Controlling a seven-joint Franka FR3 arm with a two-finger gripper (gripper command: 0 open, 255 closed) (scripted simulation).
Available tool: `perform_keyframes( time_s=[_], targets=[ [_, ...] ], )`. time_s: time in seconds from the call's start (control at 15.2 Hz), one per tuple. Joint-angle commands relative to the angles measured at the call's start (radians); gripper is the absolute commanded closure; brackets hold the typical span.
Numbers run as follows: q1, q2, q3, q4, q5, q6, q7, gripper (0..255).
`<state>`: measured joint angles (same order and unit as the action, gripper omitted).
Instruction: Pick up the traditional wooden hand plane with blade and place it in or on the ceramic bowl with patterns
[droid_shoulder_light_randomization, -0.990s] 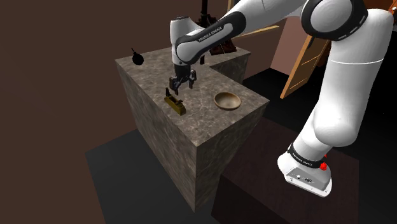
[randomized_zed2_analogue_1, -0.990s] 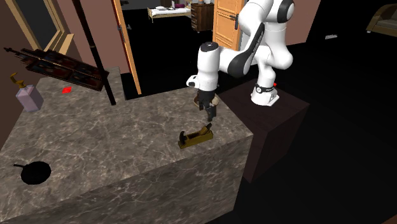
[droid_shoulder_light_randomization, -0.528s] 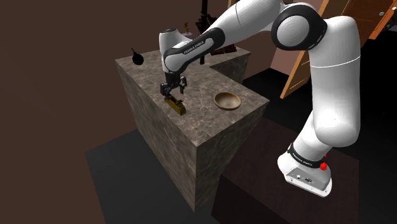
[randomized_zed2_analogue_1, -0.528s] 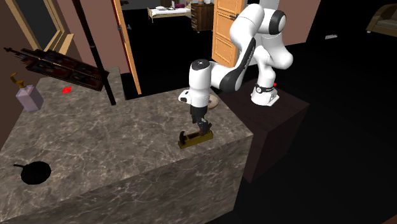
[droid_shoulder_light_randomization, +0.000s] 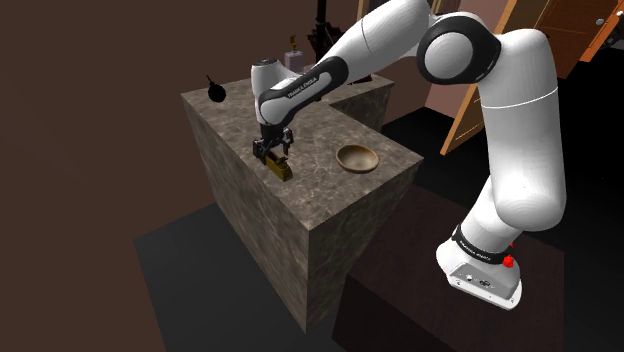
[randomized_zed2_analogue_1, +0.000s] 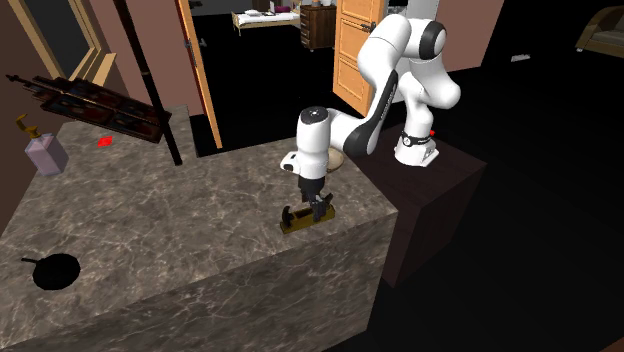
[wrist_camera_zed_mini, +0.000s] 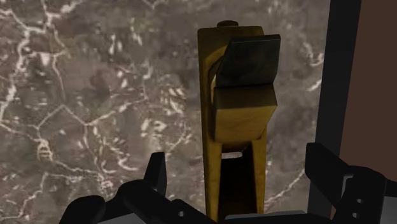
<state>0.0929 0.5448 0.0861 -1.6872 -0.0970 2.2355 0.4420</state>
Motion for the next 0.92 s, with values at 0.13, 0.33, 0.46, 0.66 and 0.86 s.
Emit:
perform_keyframes(
  time_s=[0.13,0.33,0.46,0.66,0.86],
  targets=[
    [0.000,0.001,0.000,0.000,0.000,0.002,0.000,0],
    [0.000,0.001,0.000,0.000,0.000,0.002,0.000,255],
    [0.000,0.001,0.000,0.000,0.000,0.002,0.000,255],
    [0.000,0.001,0.000,-0.001,0.000,0.002,0.000,255],
    [0.000,0.001,0.000,0.000,0.000,0.002,0.000,255]
  ],
)
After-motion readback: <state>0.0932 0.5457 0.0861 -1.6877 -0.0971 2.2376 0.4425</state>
